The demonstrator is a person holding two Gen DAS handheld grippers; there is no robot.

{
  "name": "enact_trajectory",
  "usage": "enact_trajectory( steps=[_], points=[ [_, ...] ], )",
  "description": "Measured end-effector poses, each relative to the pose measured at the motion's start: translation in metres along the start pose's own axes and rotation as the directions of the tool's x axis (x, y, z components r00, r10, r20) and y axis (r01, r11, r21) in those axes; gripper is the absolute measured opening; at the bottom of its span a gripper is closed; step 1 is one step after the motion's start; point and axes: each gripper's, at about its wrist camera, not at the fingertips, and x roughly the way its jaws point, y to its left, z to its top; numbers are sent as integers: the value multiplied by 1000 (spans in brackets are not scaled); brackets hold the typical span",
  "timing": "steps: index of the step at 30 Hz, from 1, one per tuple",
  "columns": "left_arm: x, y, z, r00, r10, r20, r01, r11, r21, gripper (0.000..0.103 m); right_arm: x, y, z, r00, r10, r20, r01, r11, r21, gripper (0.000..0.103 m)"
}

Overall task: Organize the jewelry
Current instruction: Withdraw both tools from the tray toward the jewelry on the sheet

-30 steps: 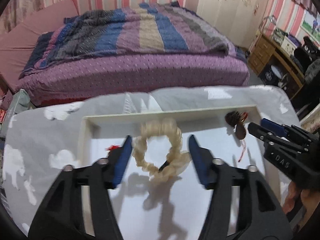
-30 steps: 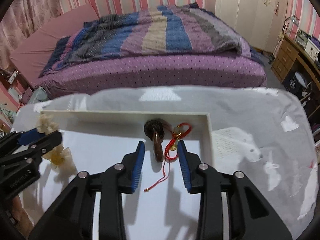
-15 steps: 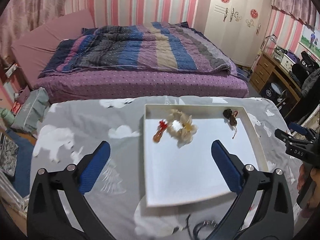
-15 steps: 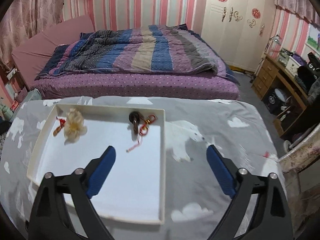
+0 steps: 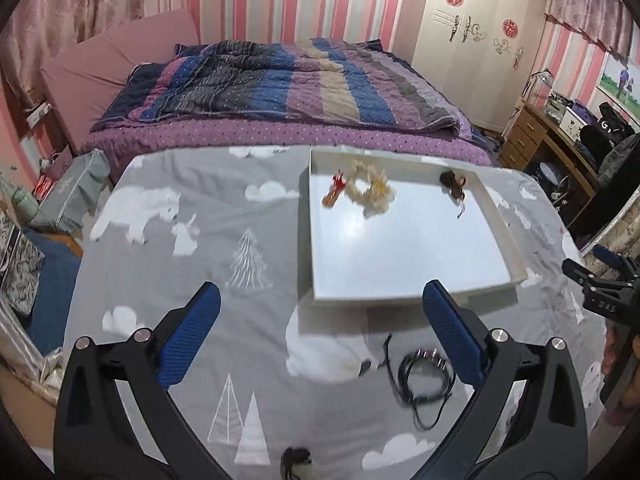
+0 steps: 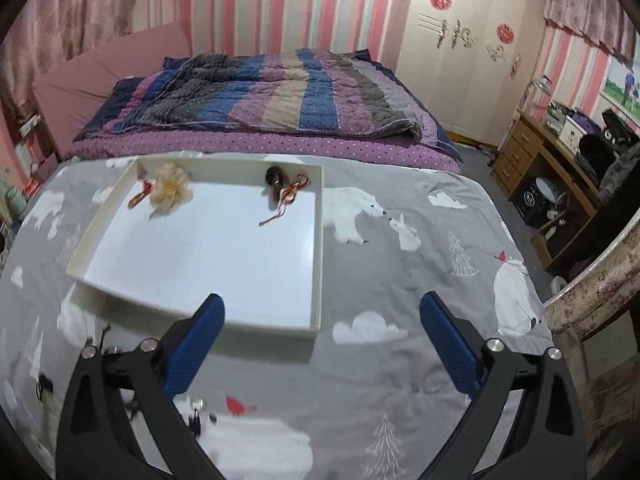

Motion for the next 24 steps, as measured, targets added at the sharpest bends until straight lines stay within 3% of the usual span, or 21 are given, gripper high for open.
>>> enact_trajectory(
  steps=[12, 24],
  points=[
    [-4, -7, -63, 999, -15, -52, 14, 1000, -15, 100, -28, -13, -56, 999, -44, 29, 43, 999, 31, 99],
    [15, -34, -100, 990, -61, -130, 65, 997, 29, 99, -34, -32, -125, 998, 2, -64, 0, 999, 37, 99]
  ],
)
